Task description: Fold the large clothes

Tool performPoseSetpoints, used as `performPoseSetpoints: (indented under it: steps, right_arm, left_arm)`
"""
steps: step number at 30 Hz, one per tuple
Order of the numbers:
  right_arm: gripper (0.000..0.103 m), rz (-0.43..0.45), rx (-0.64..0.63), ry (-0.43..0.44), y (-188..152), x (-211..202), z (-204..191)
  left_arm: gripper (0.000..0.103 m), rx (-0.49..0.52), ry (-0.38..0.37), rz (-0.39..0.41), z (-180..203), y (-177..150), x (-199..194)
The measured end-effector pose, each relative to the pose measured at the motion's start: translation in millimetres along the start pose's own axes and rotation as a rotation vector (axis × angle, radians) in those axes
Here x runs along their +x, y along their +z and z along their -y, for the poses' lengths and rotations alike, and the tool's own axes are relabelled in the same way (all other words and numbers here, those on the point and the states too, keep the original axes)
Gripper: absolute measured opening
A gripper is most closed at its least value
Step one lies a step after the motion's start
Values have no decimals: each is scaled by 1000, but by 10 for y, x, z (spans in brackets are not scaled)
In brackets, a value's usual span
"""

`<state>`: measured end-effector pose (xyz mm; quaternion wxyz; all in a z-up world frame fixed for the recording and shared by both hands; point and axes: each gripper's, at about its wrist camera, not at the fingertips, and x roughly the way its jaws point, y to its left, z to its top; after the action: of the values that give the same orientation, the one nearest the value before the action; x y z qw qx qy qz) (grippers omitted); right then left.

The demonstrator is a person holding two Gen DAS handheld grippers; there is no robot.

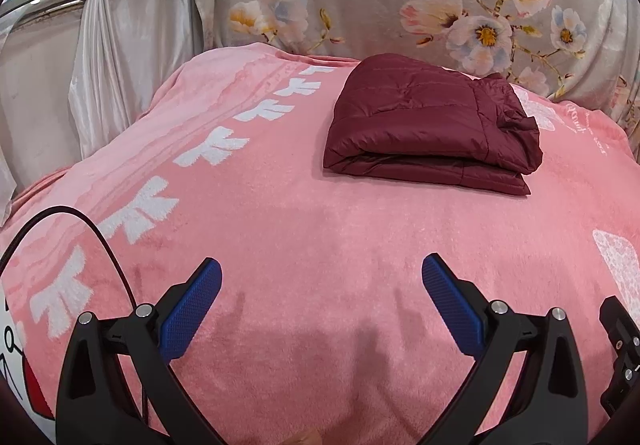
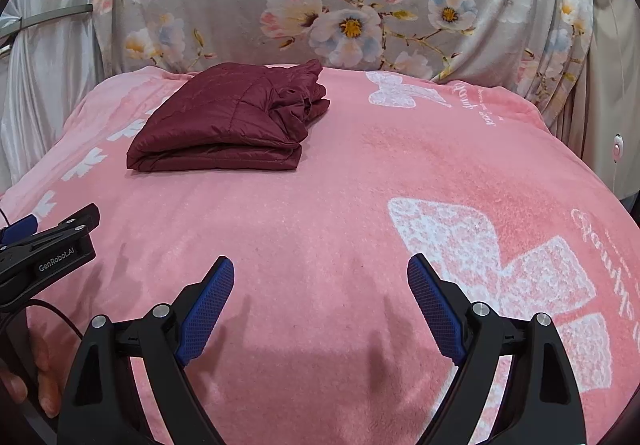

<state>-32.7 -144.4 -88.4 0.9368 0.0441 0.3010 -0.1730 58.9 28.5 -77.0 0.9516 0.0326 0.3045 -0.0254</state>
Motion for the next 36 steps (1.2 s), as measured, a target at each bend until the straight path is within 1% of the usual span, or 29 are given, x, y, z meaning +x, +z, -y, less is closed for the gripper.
performPoseSetpoints:
  steps: [6, 14, 23, 27, 36]
  right_arm:
    - [86, -1, -3, -1, 0, 4, 2]
    - [86, -2, -4, -1, 1, 9, 2]
    - [86, -23, -29, 10, 13, 47, -20]
    - [87, -40, -27, 20, 47, 72, -37]
    - [88, -27, -22, 45, 180, 165, -110]
  left_arm:
    - [98, 14, 16, 5, 14, -7, -10]
    - [98, 16, 16, 5, 32, -7, -13]
    - [98, 60, 16, 21, 71, -52, -56]
    - [98, 48, 12, 16, 63, -56, -65]
    - [98, 36, 11, -16, 12, -25, 11]
